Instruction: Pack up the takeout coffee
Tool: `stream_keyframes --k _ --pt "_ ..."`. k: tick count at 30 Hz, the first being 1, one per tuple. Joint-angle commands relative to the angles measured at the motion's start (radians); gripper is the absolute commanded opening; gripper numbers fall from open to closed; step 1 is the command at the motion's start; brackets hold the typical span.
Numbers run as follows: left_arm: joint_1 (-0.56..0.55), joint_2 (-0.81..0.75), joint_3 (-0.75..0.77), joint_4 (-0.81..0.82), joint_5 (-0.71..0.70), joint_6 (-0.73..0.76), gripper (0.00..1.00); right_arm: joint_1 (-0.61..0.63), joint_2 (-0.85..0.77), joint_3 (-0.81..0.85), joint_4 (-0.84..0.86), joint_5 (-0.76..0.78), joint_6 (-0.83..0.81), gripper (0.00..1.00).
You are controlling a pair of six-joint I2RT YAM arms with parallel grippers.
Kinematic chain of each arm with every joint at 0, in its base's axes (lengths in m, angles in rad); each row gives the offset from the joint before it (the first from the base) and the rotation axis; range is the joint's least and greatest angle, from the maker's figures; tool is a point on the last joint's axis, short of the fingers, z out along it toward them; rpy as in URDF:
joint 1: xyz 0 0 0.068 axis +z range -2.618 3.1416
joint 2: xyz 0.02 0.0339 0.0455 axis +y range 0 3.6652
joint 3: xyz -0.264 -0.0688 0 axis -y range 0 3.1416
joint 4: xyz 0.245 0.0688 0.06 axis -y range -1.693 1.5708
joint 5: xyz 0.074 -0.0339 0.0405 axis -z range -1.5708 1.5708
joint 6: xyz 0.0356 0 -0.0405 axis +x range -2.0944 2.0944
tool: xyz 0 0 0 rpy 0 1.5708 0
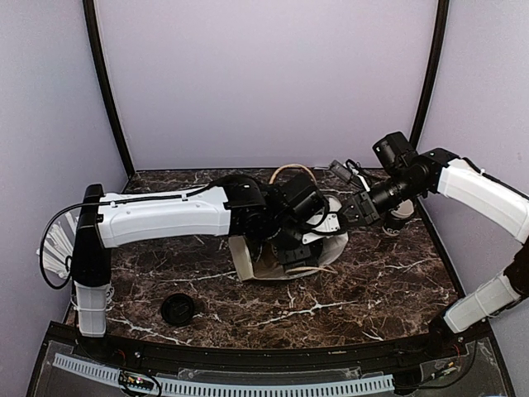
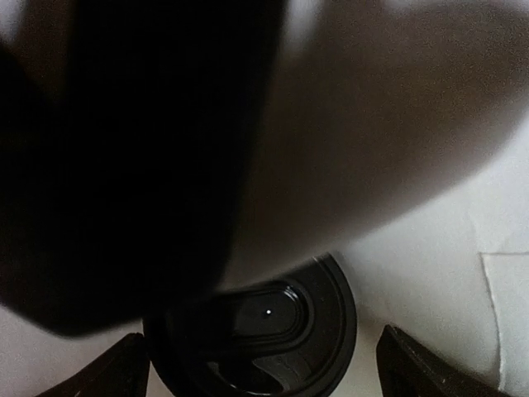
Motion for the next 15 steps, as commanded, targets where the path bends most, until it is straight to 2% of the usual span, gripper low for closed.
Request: stream_keyframes --k 1,6,12,15 --pt "0.015 -0.007 -0.041 0.152 0.084 0.069 0.99 0.003 -0.015 -0.001 0.019 -0.065 -0.020 0.00" --pt "0.033 0.056 0.009 0.141 0.041 0.075 0.97 0.003 -0.013 0.004 0.012 -0.065 -0.026 0.00" --pt "0.048 0.074 0.050 0.060 -0.014 0.072 0.85 -0.014 -0.008 0.015 0.014 -0.084 -0.013 0.00" --pt "0.051 0.080 0.059 0.028 -0.060 0.050 0.91 -0.022 -0.006 0.025 0.016 -0.086 -0.012 0.00"
